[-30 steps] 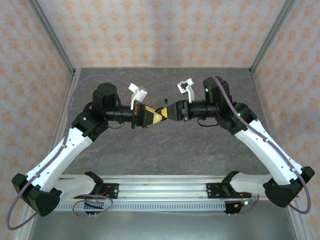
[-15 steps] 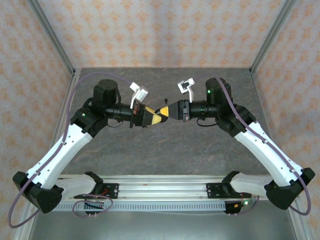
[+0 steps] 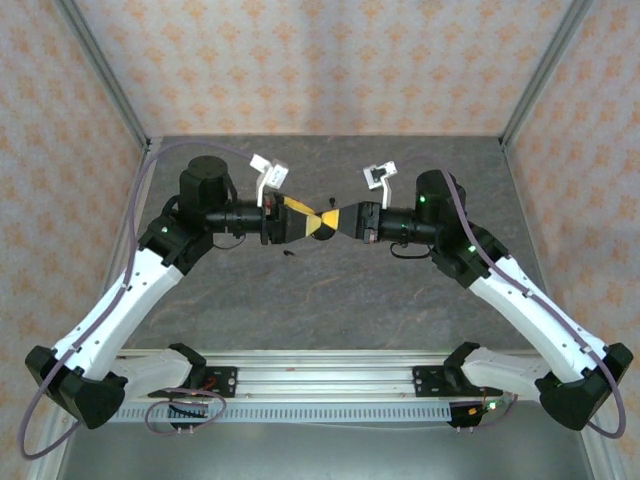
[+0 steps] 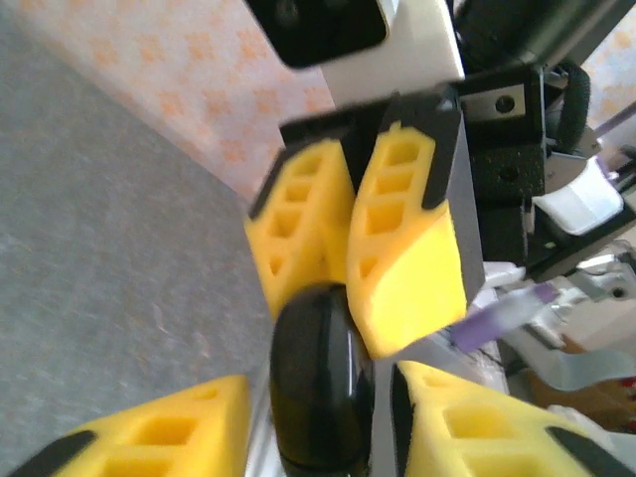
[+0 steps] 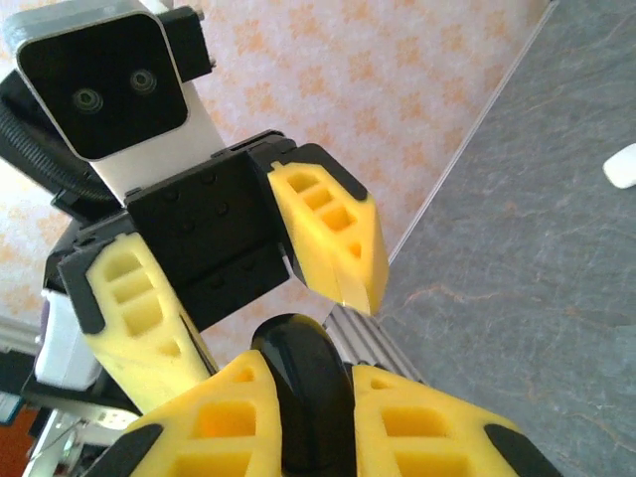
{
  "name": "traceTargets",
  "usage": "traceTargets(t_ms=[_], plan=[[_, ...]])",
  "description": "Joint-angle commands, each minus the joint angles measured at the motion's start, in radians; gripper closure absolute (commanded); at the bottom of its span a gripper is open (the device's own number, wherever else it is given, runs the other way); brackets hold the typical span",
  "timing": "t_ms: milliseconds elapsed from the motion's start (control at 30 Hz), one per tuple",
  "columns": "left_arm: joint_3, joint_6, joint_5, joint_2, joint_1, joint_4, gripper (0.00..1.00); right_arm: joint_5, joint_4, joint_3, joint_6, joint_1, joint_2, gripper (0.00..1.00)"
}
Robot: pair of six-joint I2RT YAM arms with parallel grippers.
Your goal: Insert wireless bluetooth earbuds into charging case
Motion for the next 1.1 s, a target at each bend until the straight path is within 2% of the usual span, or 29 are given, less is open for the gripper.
traceTargets(t_ms=[0, 167, 333, 600, 800, 1067], plan=[[-0.034, -0.099, -0.110, -0.052, 0.019, 0.134, 0.38, 0.104, 0.081, -0.013, 0.018, 0.005, -0.041, 0.82], [-0.087, -0.258, -0.171, -0.091, 0.040, 0.217, 0.33, 0.188, 0.123, -0.019, 0.029, 0.005, -0.057, 0.82], [-0.173, -0.478, -0.146, -0.100, 0.035, 0.456, 0.32, 0.224, 0.176, -0.018, 0.046, 0.005, -0.043, 0.82], [-0.178, -0.459, -0.168, -0.068, -0.040, 0.480, 0.39, 0.180, 0.188, 0.026, 0.060, 0.005, 0.018, 0.82], [-0.160, -0.439, -0.147, -0.029, -0.049, 0.482, 0.54, 0.173, 0.178, 0.034, 0.061, 0.006, 0.022, 0.82], [-0.161, -0.412, -0.152, -0.014, -0.051, 0.439, 0.55, 0.166, 0.164, 0.040, 0.062, 0.005, 0.018, 0.82]])
